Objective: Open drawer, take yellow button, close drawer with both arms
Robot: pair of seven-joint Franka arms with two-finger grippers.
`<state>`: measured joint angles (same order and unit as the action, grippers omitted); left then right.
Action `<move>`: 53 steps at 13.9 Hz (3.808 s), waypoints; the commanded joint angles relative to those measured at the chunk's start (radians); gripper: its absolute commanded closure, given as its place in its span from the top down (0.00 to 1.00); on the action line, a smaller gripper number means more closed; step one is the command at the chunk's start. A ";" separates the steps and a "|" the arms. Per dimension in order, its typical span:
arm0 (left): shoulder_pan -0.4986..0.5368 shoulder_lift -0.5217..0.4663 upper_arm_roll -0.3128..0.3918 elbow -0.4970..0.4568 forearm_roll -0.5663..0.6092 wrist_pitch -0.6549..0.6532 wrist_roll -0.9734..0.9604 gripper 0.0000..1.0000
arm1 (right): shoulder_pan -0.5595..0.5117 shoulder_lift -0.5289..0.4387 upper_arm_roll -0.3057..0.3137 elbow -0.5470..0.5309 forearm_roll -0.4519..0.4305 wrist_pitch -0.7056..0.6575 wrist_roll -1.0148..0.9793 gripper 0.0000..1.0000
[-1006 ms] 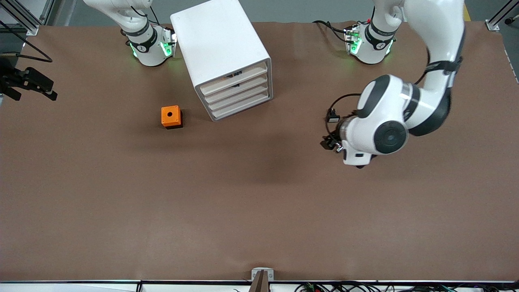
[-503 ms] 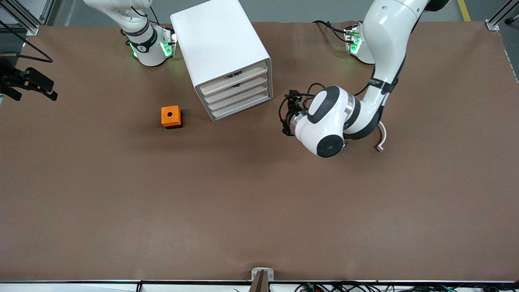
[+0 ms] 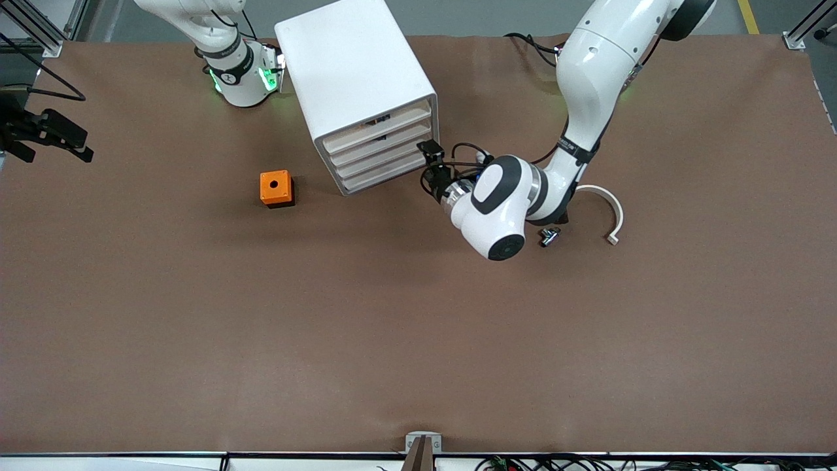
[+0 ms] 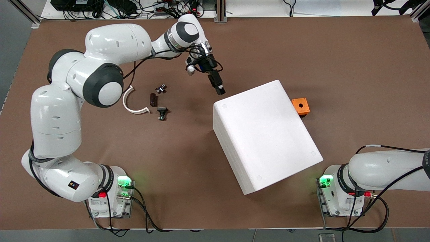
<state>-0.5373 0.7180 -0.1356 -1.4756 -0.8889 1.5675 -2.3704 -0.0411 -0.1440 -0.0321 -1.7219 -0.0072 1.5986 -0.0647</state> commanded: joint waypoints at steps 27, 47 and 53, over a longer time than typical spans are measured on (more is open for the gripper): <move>0.114 0.080 0.019 0.166 -0.110 0.054 -0.007 0.36 | 0.364 0.258 0.021 0.076 0.073 0.067 1.092 1.00; 0.162 -0.044 0.044 0.265 0.704 0.080 0.855 1.00 | 0.871 0.498 0.020 0.088 0.036 0.399 2.031 1.00; 0.079 -0.080 0.016 0.235 0.818 0.182 1.126 1.00 | 0.882 0.509 0.020 0.091 0.039 0.408 2.030 0.41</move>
<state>-0.4232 0.6716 -0.1049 -1.1989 -0.1158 1.6949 -1.2720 0.8219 0.3524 -0.0027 -1.6448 0.0381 2.0042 1.9468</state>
